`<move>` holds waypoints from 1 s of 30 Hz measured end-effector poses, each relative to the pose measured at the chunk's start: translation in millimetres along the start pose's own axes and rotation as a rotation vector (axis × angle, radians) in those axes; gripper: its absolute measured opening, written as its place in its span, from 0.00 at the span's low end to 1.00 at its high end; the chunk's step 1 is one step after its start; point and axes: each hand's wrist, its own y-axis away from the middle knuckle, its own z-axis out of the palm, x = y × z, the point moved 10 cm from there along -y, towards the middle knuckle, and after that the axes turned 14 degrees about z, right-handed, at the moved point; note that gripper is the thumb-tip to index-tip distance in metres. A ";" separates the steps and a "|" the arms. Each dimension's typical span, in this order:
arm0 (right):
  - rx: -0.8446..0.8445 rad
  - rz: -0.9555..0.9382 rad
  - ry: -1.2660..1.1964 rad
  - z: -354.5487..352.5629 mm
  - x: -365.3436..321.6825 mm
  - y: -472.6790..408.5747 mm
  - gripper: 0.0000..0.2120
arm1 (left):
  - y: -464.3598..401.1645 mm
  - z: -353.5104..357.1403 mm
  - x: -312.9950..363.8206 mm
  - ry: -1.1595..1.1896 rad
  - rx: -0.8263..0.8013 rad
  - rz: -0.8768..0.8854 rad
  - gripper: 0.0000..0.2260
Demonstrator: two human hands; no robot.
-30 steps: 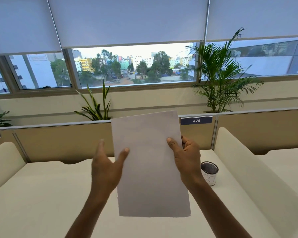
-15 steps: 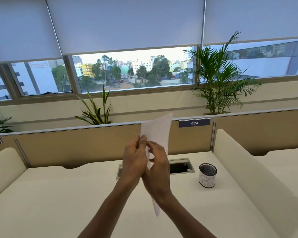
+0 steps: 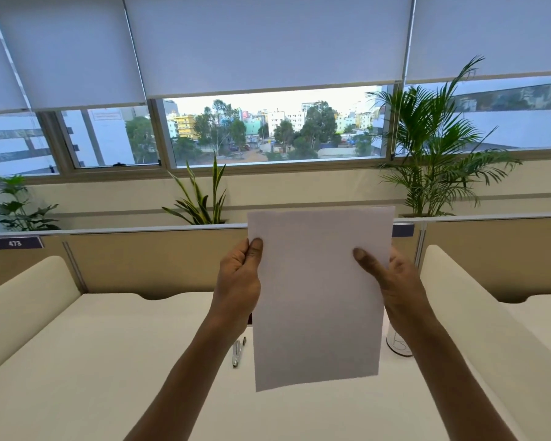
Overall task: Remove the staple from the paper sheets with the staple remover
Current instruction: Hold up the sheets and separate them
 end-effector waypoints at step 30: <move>0.076 -0.117 0.004 21.8 -17.5 27.0 0.16 | 5.2 -40.1 38.5 0.173 0.242 0.109 0.05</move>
